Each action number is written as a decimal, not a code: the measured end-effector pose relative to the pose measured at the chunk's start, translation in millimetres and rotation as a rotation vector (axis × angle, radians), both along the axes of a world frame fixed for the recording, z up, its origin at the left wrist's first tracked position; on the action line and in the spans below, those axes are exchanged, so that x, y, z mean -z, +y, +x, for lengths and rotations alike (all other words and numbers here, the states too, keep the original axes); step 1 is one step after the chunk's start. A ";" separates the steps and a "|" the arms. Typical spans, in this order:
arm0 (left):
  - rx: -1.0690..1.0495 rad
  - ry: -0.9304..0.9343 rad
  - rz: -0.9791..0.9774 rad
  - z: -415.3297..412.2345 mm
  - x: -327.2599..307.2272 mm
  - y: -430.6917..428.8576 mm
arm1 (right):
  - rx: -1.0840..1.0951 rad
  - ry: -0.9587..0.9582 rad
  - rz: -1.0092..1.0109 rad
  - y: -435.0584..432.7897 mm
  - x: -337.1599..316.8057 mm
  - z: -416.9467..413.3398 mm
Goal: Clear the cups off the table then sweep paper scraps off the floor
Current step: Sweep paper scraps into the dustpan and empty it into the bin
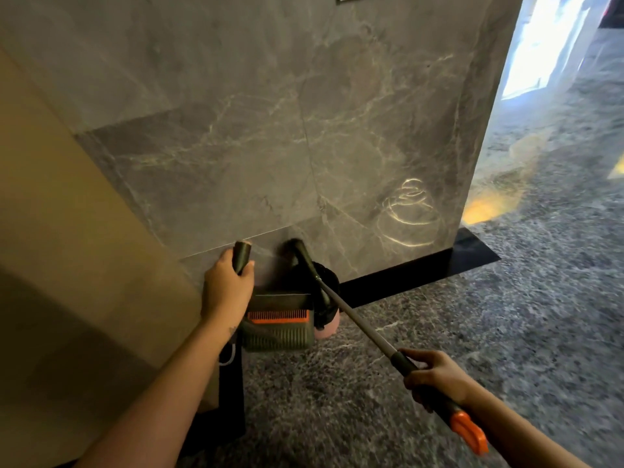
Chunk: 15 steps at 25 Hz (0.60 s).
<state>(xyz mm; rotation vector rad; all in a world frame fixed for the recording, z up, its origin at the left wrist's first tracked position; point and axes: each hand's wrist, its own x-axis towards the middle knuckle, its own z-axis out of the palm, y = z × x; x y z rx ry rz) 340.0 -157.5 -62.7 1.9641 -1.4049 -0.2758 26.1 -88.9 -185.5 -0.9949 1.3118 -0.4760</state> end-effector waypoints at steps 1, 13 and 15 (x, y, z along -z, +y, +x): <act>-0.006 0.040 -0.007 3.1 -2.9 0.9 | 0.019 -0.020 -0.001 4.8 -4.4 0.3; 0.467 0.237 -0.053 -146.9 11.2 -24.9 | 0.622 -0.059 0.028 72.1 -24.7 -80.6; 0.568 0.257 -0.013 -192.3 24.1 -25.3 | 0.755 -0.099 0.067 93.9 -21.3 -107.6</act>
